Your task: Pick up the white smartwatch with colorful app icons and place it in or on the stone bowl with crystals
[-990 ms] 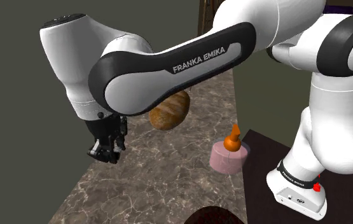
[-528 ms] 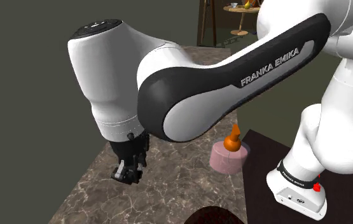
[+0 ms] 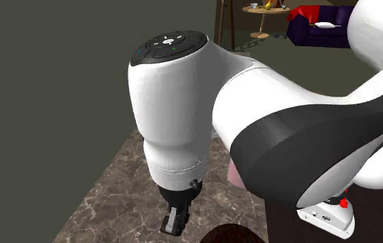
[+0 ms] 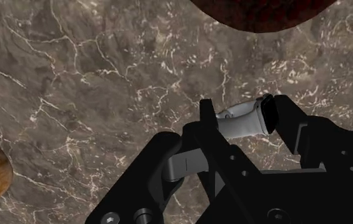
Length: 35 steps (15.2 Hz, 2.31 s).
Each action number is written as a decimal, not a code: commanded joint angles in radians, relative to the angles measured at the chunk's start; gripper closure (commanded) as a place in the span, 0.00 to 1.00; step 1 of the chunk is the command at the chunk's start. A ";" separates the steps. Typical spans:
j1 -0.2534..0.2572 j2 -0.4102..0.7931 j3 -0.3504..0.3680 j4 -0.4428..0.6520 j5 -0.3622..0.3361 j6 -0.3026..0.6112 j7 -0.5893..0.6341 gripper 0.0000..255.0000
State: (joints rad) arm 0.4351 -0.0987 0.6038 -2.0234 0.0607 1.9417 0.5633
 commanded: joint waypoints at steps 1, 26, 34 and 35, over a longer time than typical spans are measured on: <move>0.019 -0.067 0.011 -0.054 0.042 -0.002 0.012 1.00; 0.125 -0.203 0.126 -0.340 0.175 0.181 0.129 1.00; 0.125 -0.203 0.126 -0.339 0.174 0.181 0.129 0.00; 0.125 -0.203 0.126 -0.339 0.174 0.181 0.129 0.00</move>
State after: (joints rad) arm 0.5602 -0.3013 0.7293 -2.3627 0.2351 2.1228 0.6921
